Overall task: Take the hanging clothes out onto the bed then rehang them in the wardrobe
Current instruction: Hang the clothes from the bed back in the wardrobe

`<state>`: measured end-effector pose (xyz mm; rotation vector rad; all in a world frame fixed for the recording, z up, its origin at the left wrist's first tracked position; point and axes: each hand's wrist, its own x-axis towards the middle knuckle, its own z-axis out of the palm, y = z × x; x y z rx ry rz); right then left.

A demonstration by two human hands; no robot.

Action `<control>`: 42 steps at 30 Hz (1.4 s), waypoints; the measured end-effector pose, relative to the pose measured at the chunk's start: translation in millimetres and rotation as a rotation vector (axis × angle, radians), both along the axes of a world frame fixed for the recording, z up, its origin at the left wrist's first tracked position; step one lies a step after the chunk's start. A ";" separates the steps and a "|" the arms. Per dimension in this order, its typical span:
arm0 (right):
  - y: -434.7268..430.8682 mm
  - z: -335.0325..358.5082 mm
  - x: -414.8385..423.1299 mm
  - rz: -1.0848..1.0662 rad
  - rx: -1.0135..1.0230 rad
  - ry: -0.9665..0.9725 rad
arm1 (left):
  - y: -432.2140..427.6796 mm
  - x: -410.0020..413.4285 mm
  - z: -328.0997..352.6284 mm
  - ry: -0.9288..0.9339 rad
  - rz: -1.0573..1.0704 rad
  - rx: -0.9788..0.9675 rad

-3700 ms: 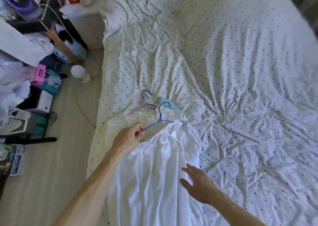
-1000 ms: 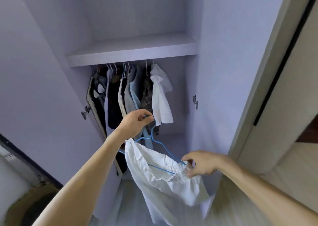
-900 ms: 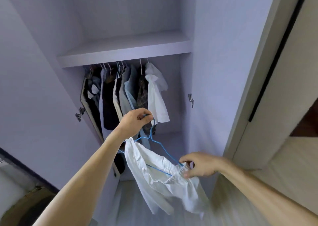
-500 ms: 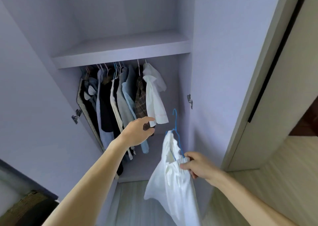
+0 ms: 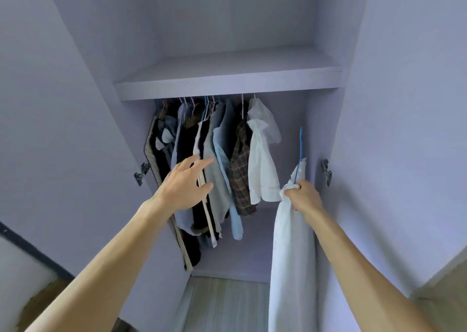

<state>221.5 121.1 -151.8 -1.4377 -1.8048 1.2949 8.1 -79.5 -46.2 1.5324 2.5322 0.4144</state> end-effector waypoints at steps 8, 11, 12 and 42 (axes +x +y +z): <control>135.6 44.7 -82.9 0.086 0.194 -0.110 | 96.1 -82.5 58.4 0.214 0.116 0.149; 176.9 60.4 -106.2 0.106 0.256 -0.148 | 137.3 -100.5 79.1 0.367 0.101 0.217; 187.8 63.5 -113.6 0.111 0.281 -0.160 | 151.1 -105.7 83.6 0.408 0.096 0.236; 210.6 13.7 -195.0 0.228 0.536 -0.385 | 221.9 -137.6 28.9 0.287 0.094 0.360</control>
